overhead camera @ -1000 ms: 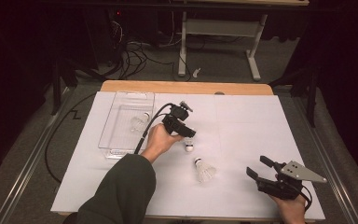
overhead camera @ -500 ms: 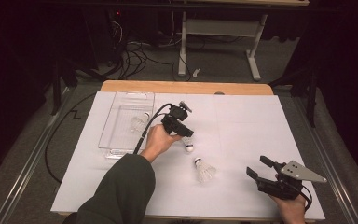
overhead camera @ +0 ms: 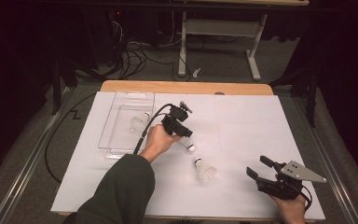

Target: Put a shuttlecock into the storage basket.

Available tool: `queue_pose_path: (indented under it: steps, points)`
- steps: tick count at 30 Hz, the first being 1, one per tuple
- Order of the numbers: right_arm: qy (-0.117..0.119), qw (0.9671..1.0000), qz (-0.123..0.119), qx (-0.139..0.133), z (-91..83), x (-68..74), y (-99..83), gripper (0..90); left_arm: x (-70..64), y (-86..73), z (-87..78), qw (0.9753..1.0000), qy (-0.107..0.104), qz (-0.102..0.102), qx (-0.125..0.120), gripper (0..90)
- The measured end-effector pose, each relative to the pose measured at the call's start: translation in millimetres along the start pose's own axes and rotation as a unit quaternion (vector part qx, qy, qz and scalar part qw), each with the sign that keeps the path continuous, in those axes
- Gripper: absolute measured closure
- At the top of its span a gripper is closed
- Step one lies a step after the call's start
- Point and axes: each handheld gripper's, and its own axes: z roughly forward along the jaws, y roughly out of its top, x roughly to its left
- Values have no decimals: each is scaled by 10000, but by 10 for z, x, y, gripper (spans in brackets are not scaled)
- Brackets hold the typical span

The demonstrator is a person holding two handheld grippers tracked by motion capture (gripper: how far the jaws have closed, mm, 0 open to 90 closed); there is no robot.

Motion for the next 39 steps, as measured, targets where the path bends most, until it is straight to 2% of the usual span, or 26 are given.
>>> queue_pose_path:
  steps: [5, 18, 39]
  points:
    - [0, 10000, 0, 3, 1, 0, 0, 300, -11, 0, -15, 10000, -95, 15, -17, 805]
    - [5, 10000, -4, 6, 1, 3, 0, 299, -48, -3, -71, 9998, -187, 71, -87, 873]
    - [-25, 10000, -36, -29, -4, 7, 3, 301, -79, -38, -266, 9990, -180, 131, -380, 888]
